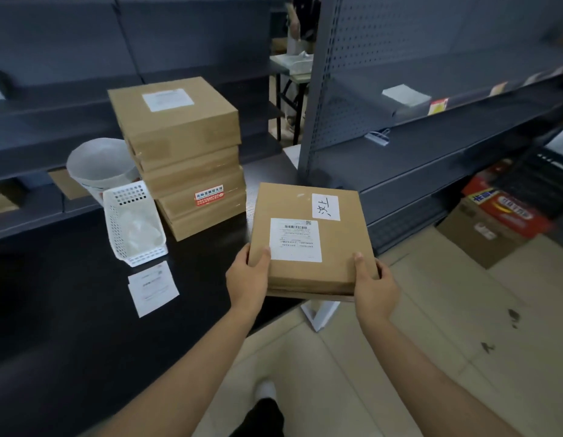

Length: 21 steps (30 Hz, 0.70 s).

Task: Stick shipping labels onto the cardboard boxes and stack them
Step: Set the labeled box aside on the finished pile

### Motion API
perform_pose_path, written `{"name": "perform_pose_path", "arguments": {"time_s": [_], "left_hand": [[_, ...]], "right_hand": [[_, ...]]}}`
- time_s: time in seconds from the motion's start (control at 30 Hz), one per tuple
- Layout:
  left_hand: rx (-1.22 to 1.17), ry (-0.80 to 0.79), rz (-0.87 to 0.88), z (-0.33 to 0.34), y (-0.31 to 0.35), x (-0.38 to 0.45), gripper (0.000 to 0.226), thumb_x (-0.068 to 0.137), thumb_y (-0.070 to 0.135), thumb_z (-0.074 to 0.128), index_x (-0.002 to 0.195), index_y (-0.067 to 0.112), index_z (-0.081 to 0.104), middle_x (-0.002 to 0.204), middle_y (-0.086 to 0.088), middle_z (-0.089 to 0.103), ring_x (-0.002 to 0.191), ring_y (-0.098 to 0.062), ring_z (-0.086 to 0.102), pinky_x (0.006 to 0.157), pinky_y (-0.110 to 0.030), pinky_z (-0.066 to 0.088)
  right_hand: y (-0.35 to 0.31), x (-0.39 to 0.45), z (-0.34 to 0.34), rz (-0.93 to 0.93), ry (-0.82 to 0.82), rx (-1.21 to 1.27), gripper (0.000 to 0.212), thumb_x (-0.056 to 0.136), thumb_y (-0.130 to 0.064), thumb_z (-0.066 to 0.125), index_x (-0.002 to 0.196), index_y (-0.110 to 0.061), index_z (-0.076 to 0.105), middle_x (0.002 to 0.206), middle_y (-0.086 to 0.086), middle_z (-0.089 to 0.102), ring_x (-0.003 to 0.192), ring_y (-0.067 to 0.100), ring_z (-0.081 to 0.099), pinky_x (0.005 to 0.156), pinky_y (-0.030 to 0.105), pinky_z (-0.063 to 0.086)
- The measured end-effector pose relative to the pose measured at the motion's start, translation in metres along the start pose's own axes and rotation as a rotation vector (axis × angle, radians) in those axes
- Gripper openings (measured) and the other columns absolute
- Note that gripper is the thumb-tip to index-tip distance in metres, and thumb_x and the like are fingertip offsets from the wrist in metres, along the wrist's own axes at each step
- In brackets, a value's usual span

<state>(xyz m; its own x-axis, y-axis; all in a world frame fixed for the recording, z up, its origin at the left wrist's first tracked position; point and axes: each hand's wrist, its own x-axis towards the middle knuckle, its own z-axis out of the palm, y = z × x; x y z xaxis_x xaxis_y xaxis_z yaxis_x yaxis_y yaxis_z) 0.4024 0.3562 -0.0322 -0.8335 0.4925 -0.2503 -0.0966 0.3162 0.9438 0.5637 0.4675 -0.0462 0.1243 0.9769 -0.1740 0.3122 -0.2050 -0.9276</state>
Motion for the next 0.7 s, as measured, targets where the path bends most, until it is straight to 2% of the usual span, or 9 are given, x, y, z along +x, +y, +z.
{"name": "perform_pose_path", "arguments": {"time_s": [0.07,0.17,0.23,0.37,0.5,0.6,0.7], "left_hand": [[0.002,0.002,-0.004,0.019,0.002,0.013,0.050,0.093,0.042,0.056,0.139,0.023,0.048,0.119,0.006,0.058,0.103,-0.011,0.052,0.089,-0.030,0.047],[-0.007,0.005,-0.026,0.044,0.005,0.044,0.051,0.094,0.042,0.055,0.140,0.022,0.046,0.124,0.004,0.057,0.109,-0.013,0.052,0.097,-0.037,0.047],[-0.009,0.008,-0.045,0.059,0.007,0.068,0.052,0.094,0.043,0.055,0.140,0.022,0.046,0.127,0.002,0.057,0.113,-0.014,0.052,0.099,-0.036,0.045],[-0.011,0.035,-0.061,0.091,0.024,0.110,0.050,0.094,0.042,0.055,0.138,0.020,0.049,0.129,0.000,0.057,0.117,-0.016,0.052,0.100,-0.034,0.042],[-0.026,0.104,-0.032,0.114,0.037,0.146,0.044,0.092,0.039,0.058,0.133,0.020,0.054,0.122,0.001,0.061,0.106,-0.010,0.053,0.095,-0.031,0.045],[-0.009,0.138,-0.059,0.123,0.038,0.173,0.049,0.093,0.039,0.057,0.136,0.020,0.049,0.126,0.000,0.059,0.114,-0.015,0.054,0.101,-0.037,0.045],[0.030,0.155,-0.080,0.131,0.037,0.206,0.052,0.095,0.040,0.054,0.141,0.018,0.043,0.132,-0.002,0.056,0.121,-0.019,0.052,0.104,-0.037,0.043]], "right_hand": [[-0.002,0.022,0.005,0.003,0.016,-0.005,0.049,0.085,-0.053,0.063,0.122,-0.021,0.060,0.107,-0.004,0.060,0.093,0.015,0.054,0.079,0.030,0.041],[-0.009,0.059,0.021,-0.027,0.009,-0.017,0.045,0.086,-0.049,0.064,0.120,-0.019,0.062,0.105,-0.004,0.060,0.092,0.014,0.053,0.078,0.029,0.040],[-0.017,0.085,0.035,-0.041,-0.007,-0.035,0.043,0.087,-0.047,0.065,0.118,-0.017,0.063,0.103,-0.004,0.060,0.091,0.013,0.053,0.077,0.027,0.040],[-0.036,0.138,0.063,-0.089,-0.030,-0.079,0.046,0.089,-0.046,0.062,0.121,-0.014,0.062,0.115,0.005,0.065,0.097,0.017,0.055,0.081,0.028,0.041],[-0.054,0.184,0.089,-0.107,-0.110,-0.107,0.048,0.092,-0.043,0.059,0.128,-0.011,0.057,0.122,0.007,0.061,0.105,0.020,0.055,0.083,0.026,0.039],[-0.064,0.210,0.115,-0.118,-0.204,-0.116,0.049,0.093,-0.044,0.057,0.130,-0.011,0.055,0.121,0.004,0.060,0.099,0.013,0.050,0.082,0.025,0.038],[-0.070,0.240,0.148,-0.120,-0.290,-0.122,0.052,0.093,-0.046,0.056,0.133,-0.013,0.053,0.126,0.006,0.059,0.102,0.014,0.050,0.086,0.029,0.042]]}}
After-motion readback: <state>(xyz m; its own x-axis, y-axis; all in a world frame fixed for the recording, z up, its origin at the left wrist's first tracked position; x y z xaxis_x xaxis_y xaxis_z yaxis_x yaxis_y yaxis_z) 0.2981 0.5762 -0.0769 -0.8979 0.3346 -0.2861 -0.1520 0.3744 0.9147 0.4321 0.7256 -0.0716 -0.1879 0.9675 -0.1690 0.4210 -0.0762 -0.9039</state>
